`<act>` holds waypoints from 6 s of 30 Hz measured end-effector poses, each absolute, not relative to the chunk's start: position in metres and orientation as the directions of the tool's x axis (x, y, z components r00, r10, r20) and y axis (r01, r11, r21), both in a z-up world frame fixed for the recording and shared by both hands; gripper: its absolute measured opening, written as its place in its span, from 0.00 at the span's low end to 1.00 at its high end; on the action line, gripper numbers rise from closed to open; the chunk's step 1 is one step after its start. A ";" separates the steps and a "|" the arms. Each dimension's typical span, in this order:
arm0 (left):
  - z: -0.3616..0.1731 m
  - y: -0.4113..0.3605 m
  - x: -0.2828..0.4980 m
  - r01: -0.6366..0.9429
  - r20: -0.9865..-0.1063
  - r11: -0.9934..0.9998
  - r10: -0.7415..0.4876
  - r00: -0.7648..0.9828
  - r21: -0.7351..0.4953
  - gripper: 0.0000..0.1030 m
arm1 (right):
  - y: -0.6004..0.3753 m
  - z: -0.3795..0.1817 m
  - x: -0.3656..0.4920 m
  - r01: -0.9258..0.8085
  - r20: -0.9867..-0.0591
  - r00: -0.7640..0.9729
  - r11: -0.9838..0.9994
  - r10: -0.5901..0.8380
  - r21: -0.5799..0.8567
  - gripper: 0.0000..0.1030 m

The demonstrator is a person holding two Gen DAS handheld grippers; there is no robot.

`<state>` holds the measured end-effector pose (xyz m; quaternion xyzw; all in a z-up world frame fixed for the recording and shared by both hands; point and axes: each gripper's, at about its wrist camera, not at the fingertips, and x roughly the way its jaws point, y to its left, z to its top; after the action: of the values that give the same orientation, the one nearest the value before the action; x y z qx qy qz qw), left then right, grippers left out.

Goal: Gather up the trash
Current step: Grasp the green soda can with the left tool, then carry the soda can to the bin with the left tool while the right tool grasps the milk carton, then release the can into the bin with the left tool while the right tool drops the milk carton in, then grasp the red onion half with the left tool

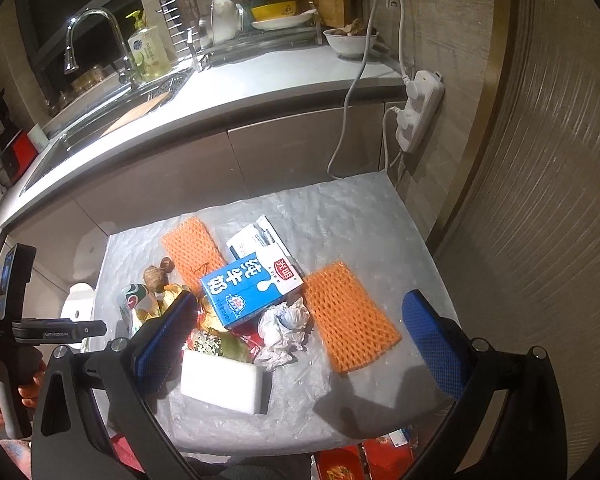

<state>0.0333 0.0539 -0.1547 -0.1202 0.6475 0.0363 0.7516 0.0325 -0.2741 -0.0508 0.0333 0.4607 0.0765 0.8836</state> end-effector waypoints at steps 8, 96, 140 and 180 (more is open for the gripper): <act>-0.172 0.018 0.070 -0.257 -0.999 0.966 -0.029 0.045 -0.039 0.93 | -0.278 -0.072 0.056 -0.136 -0.830 0.514 0.976 0.216 0.170 0.98; -0.163 0.259 -0.007 0.018 -0.947 0.994 -0.108 0.303 -0.107 0.66 | -0.169 -0.063 0.065 0.316 -0.869 0.464 0.885 0.171 0.342 0.69; -0.178 0.283 -0.052 0.033 -0.931 0.999 0.027 0.363 0.042 0.93 | 0.088 -0.084 0.009 -0.440 -0.898 0.208 0.857 0.389 0.269 0.69; -0.113 0.175 -0.044 0.263 -0.919 0.965 -0.125 0.373 -0.024 0.93 | -0.061 -0.096 0.004 -0.304 -0.908 0.367 0.948 0.205 0.091 0.98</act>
<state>-0.0437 0.1754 -0.1132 0.0632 0.5475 -0.1172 0.8261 0.0044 -0.0613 -0.0958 -0.0461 0.5411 0.1541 0.8254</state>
